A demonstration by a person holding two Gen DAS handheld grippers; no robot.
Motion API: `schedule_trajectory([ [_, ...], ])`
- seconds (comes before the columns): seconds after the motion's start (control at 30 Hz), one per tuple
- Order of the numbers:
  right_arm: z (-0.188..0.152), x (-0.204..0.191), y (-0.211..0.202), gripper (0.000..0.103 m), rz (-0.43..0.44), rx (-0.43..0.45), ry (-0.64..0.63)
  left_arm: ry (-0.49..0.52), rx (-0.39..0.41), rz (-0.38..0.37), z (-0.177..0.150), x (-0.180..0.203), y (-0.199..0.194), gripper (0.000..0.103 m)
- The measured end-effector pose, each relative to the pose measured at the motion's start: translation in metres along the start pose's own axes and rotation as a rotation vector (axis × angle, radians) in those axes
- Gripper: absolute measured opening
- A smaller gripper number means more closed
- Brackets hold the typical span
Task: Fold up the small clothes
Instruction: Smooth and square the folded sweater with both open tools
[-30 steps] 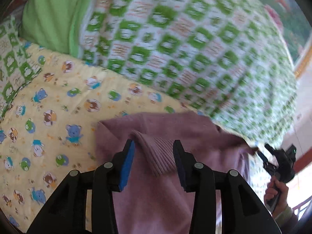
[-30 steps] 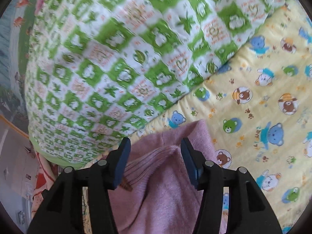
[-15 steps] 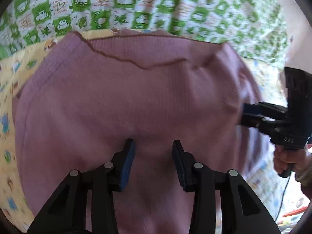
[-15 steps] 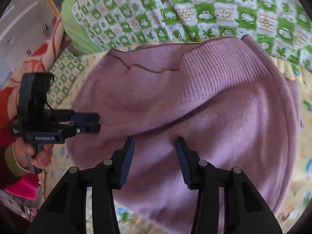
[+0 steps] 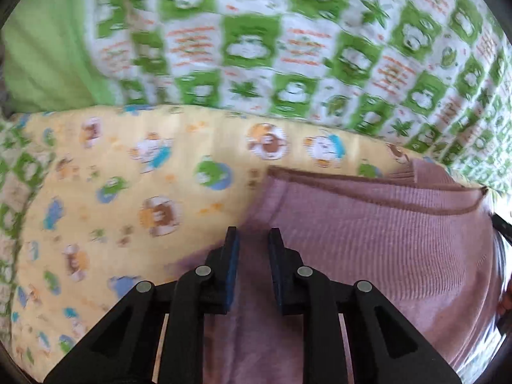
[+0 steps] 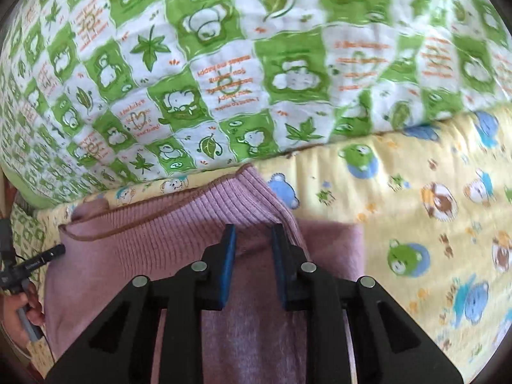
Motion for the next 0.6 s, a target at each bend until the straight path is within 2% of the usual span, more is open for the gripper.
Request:
schedule_trajectory([
  [0.03, -0.001, 0.001, -0.006, 0.026, -0.021, 0.011, -0.007, -0.034, 0.001, 0.012, -0.003, -0.009, -0.005, 0.035],
  [0.13, -0.006, 0.010, -0.036, 0.027, -0.073, 0.052, 0.038, -0.114, 0.000, -0.048, -0.016, -0.015, -0.024, 0.033],
  [0.2, -0.016, 0.012, -0.054, 0.027, -0.022, 0.060, 0.080, -0.118, 0.024, -0.086, -0.027, -0.006, -0.046, 0.032],
  [0.27, -0.025, 0.002, -0.069, 0.027, 0.025, 0.060, 0.071, -0.103, 0.041, -0.173, -0.040, 0.016, -0.067, 0.033],
  [0.37, -0.049, -0.044, -0.078, 0.029, 0.136, 0.027, -0.007, -0.026, 0.005, -0.316, -0.065, 0.081, -0.078, 0.036],
  [0.4, -0.059, -0.061, -0.074, 0.031, 0.177, -0.004, -0.038, 0.002, -0.012, -0.338, -0.070, 0.099, -0.074, 0.036],
  [0.47, -0.081, -0.091, -0.065, 0.032, 0.248, -0.079, -0.107, 0.078, -0.043, -0.322, -0.083, 0.126, -0.058, 0.038],
  [0.53, -0.104, -0.114, -0.053, 0.035, 0.288, -0.145, -0.184, 0.122, -0.071, -0.224, -0.091, 0.126, -0.038, 0.038],
  [0.57, -0.111, -0.121, -0.040, 0.035, 0.266, -0.182, -0.222, 0.107, -0.080, -0.191, -0.092, 0.114, -0.027, 0.035],
  [0.6, -0.114, -0.116, -0.028, 0.035, 0.200, -0.209, -0.249, 0.088, -0.079, -0.185, -0.091, 0.108, -0.023, 0.032],
])
Point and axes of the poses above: each gripper's, at about its wrist camera, not at the fingertips, and y roughly the way its jaws point, x to its right, z to its top, the point moved 10 cm from there along y, roughly the way its jaws point, and after that the axes turned 1 degree about -x, right-handed, at the moved point
